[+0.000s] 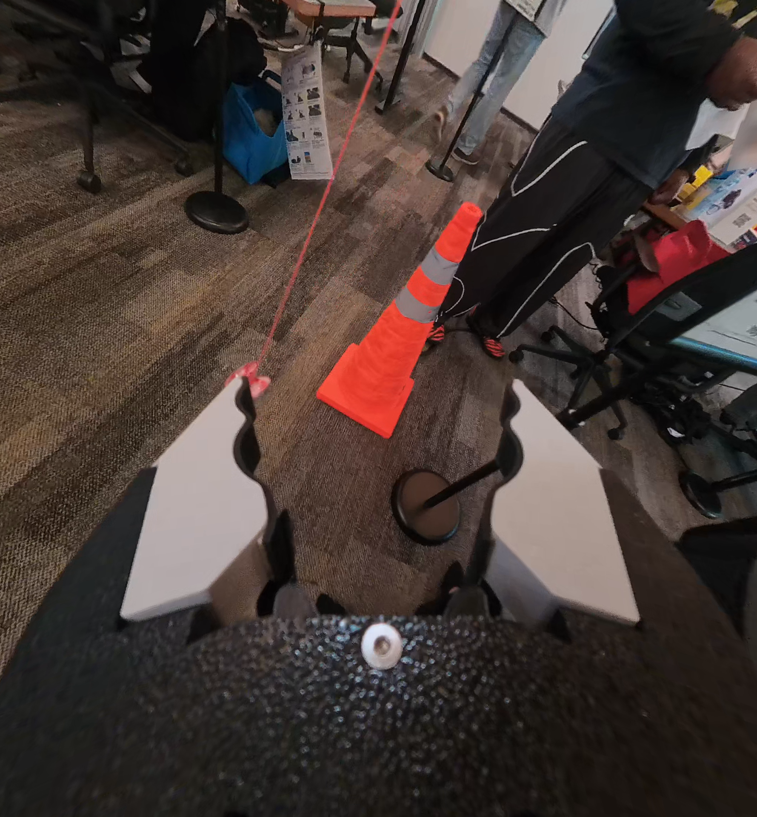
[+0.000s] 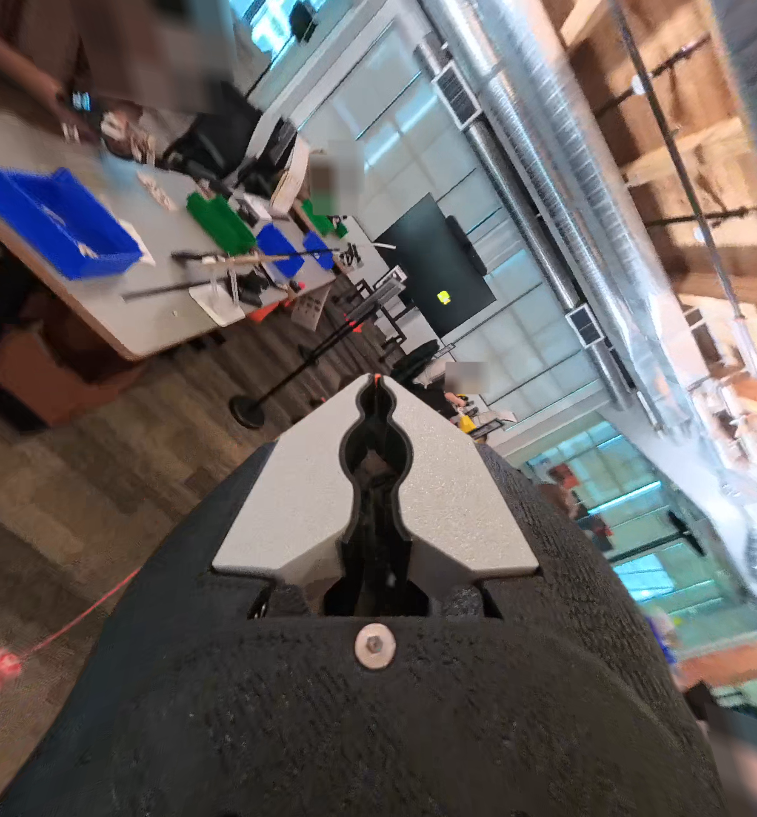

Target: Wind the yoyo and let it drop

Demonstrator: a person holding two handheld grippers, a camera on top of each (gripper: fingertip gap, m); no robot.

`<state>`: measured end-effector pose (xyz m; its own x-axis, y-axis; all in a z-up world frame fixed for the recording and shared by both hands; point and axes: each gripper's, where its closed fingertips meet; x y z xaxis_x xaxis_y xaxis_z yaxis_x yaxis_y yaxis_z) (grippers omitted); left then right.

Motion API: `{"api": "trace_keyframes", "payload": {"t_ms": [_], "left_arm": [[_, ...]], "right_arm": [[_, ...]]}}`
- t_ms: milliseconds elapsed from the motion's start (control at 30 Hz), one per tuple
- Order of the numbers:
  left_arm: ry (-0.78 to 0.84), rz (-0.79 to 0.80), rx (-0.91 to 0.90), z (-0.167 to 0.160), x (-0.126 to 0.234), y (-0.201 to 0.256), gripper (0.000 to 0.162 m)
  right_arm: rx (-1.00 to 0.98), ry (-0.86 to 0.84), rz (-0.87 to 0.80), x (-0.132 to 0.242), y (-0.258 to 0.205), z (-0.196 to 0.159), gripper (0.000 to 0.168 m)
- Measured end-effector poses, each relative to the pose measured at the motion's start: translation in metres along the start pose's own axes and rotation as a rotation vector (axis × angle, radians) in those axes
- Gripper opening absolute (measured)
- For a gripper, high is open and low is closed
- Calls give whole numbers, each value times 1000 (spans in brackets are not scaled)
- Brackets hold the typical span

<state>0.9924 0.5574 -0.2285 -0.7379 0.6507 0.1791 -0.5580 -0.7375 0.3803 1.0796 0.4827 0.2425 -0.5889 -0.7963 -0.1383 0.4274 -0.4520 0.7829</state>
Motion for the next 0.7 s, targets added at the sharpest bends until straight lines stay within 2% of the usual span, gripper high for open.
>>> {"api": "trace_keyframes", "payload": {"t_ms": [67, 200, 300, 400, 500, 600, 700], "left_arm": [[9, 24, -7, -12, -17, -8, 114], [-34, 84, -19, -45, -52, -33, 127], [-40, 91, 27, -58, -79, -43, 133], [-7, 87, 79, -56, -104, -47, 138], [46, 87, 63, -38, -114, -44, 146], [99, 78, 41, -20, -110, -43, 146], [95, 63, 16, -23, -95, -43, 146]], "right_arm": [[61, 1, 0, -10, 14, 9, 0], [86, 75, -85, -25, 73, 55, 0], [206, 53, -120, -37, 108, 76, 0], [271, 42, -137, -47, 138, 103, 0], [326, 9, -179, -50, 169, 119, 0], [340, -35, -176, -56, 183, 121, 0], [370, -82, -160, -59, 188, 113, 0]]}}
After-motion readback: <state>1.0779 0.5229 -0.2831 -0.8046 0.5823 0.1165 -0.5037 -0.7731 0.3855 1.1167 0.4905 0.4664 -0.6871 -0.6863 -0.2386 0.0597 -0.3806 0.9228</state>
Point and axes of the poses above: each gripper's, where its closed fingertips meet, x back along the fingers, z out of its top, y = z × x across the jaws, and after that the axes turned 12 degrees about y, right-handed
